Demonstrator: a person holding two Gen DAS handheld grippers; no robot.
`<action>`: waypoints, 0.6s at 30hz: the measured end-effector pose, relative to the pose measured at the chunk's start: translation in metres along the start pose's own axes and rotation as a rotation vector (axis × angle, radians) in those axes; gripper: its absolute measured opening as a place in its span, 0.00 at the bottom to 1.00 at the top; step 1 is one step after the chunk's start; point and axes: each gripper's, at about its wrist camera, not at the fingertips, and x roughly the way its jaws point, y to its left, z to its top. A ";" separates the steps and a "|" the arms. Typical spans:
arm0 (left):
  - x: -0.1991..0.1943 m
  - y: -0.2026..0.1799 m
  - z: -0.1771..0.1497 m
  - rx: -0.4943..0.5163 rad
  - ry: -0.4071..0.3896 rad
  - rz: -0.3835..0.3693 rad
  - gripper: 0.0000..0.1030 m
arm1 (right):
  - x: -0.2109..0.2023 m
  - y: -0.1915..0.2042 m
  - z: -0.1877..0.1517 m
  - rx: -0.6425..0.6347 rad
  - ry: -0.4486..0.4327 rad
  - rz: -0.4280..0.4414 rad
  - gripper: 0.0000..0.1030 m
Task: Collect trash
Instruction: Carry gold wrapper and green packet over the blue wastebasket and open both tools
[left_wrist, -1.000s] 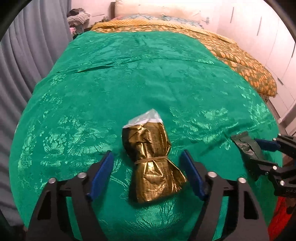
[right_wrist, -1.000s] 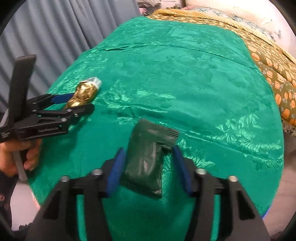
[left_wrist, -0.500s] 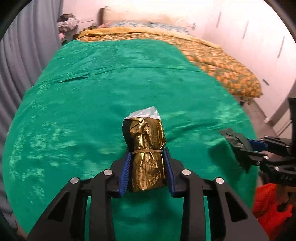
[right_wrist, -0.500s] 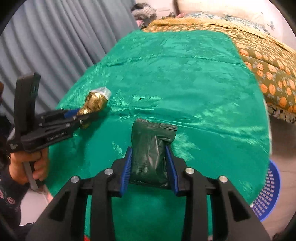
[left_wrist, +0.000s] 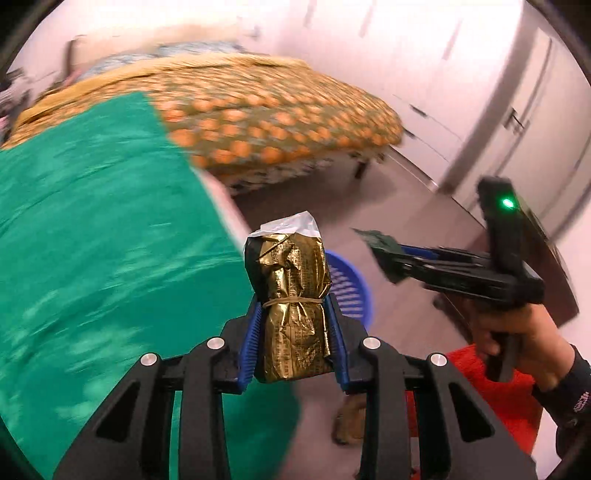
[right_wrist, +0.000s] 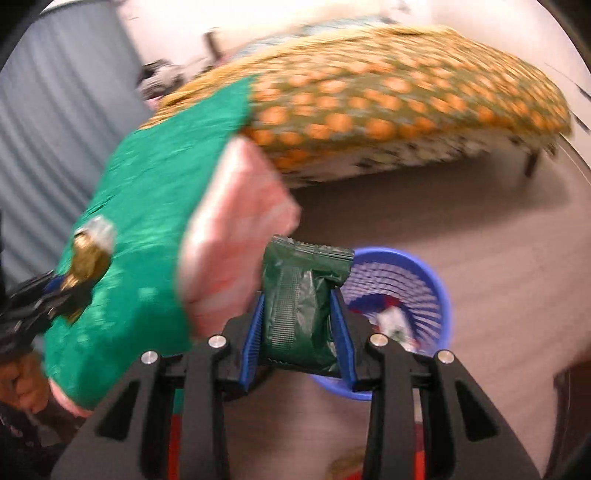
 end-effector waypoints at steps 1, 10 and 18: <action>0.012 -0.010 0.004 0.009 0.013 -0.004 0.32 | 0.001 -0.010 0.000 0.015 0.004 -0.003 0.33; 0.149 -0.057 0.011 0.028 0.190 0.046 0.33 | 0.049 -0.081 0.006 0.139 0.057 0.000 0.33; 0.219 -0.042 0.003 -0.027 0.223 0.069 0.69 | 0.097 -0.122 0.000 0.241 0.114 0.024 0.68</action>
